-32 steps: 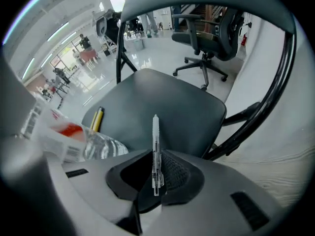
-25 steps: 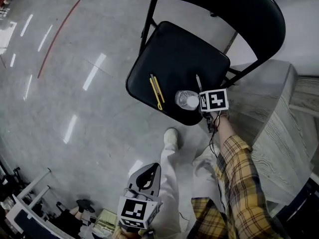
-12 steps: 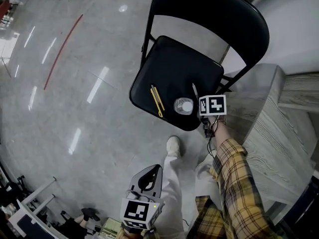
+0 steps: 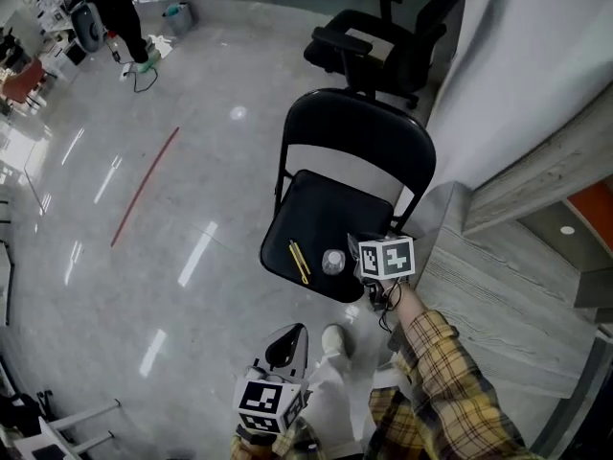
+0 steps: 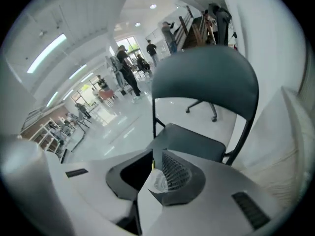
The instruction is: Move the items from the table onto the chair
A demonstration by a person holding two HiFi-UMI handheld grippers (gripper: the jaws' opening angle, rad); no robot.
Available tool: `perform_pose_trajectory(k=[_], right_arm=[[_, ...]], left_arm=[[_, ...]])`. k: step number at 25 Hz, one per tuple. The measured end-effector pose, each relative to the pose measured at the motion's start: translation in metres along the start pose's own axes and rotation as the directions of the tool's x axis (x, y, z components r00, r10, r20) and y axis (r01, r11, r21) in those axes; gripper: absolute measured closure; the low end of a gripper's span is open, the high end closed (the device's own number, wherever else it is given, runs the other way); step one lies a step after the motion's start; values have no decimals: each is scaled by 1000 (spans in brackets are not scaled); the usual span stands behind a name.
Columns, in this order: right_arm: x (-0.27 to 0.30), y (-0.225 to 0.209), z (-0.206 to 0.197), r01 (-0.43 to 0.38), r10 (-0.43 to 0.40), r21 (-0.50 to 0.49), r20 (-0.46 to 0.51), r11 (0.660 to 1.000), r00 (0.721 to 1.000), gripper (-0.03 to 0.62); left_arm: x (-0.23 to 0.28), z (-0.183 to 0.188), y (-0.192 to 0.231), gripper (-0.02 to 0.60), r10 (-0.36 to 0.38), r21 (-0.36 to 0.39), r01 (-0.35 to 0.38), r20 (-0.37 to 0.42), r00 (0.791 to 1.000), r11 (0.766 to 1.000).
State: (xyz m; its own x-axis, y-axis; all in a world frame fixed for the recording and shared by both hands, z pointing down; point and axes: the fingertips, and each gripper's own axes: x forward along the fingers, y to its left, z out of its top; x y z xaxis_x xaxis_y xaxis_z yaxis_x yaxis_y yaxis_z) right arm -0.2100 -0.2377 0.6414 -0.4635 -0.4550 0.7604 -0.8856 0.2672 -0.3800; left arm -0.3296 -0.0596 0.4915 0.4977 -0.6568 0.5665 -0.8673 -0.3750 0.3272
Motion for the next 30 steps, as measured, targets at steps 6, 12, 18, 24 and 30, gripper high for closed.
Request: perform_pose_trajectory(k=[6,12,18,24,30], right_arm=[[-136,79,52,-152,165,-70,249,986,954,529],[-294,111,59,-261,281,-111,508,959,814,530],[-421,63,32,-108,216,-200,664,974,715,538],[-532,-16,-15,175,-2,-144,767,974,642,557],[-613,-110,-71,302,-183,-5,787,953,589,572]], left_arm=[[-22,76,-50,578,-52,96,40,123,991,995],[-29,138,-121,577,-158,233,110,196,968,966],[-6,156,-231,577,-298,334,222,196,934,916],[21,138,-363,577,-480,434,397,97,872,809],[41,112,-474,577,-574,489,489,28,819,722]])
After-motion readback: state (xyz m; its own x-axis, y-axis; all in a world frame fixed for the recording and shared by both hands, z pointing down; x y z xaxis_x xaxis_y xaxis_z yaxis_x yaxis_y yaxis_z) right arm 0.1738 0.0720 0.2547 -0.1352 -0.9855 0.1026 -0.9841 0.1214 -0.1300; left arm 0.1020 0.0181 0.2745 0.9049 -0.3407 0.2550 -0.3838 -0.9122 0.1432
